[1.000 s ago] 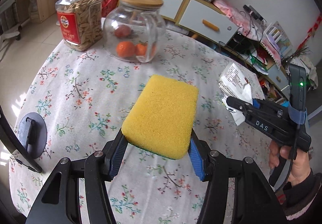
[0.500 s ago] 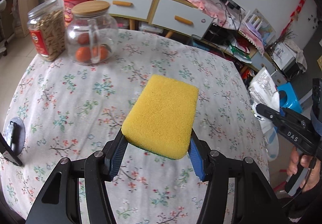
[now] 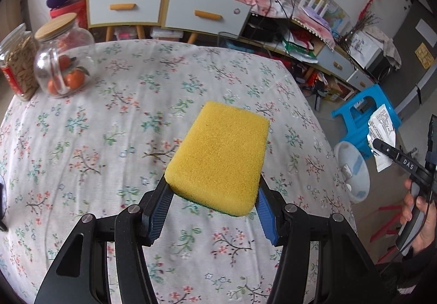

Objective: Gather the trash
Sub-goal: 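Carry sponge and wrapper over the wastebasket and open both grippers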

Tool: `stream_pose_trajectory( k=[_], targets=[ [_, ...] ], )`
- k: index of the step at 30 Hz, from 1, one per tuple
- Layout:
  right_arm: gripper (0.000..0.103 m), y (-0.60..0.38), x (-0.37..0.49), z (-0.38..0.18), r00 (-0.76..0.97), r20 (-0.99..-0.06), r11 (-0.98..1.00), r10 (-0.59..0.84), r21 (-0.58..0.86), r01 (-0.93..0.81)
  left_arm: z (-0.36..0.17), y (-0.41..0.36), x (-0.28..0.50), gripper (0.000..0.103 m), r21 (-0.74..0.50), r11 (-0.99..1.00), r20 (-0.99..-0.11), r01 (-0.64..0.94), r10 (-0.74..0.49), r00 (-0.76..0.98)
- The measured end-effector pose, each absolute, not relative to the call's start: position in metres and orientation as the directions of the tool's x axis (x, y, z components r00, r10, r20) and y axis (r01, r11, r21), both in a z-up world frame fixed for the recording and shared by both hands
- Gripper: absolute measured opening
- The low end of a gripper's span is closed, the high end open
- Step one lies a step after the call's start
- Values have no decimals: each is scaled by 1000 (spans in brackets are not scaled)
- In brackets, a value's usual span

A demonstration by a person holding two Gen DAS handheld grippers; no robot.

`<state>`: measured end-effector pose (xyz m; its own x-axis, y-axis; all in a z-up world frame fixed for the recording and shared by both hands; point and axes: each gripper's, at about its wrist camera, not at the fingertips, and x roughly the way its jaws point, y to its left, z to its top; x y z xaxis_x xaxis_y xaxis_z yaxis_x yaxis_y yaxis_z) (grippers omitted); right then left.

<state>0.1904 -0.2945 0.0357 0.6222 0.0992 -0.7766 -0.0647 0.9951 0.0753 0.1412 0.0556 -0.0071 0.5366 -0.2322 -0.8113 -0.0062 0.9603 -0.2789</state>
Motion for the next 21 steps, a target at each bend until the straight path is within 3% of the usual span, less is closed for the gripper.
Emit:
stream_pose_trajectory(
  k=[11, 12, 15, 21],
  targets=[
    [35, -398, 182, 0, 523, -852, 990, -19, 55, 127, -18, -17, 156, 60, -248, 962, -832, 117, -273, 484],
    [39, -401, 182, -4, 514, -858, 990, -26, 50, 133, -17, -25, 157, 60, -244, 961, -830, 131, -277, 484],
    [62, -422, 185, -15, 479, -878, 983, -16, 73, 167, -16, -50, 162, 60, -238, 954, -826, 180, -296, 480],
    [68, -454, 176, -17, 459, -888, 972, -18, 93, 218, -23, -106, 180, 60, -248, 939, -832, 240, -333, 444]
  ],
)
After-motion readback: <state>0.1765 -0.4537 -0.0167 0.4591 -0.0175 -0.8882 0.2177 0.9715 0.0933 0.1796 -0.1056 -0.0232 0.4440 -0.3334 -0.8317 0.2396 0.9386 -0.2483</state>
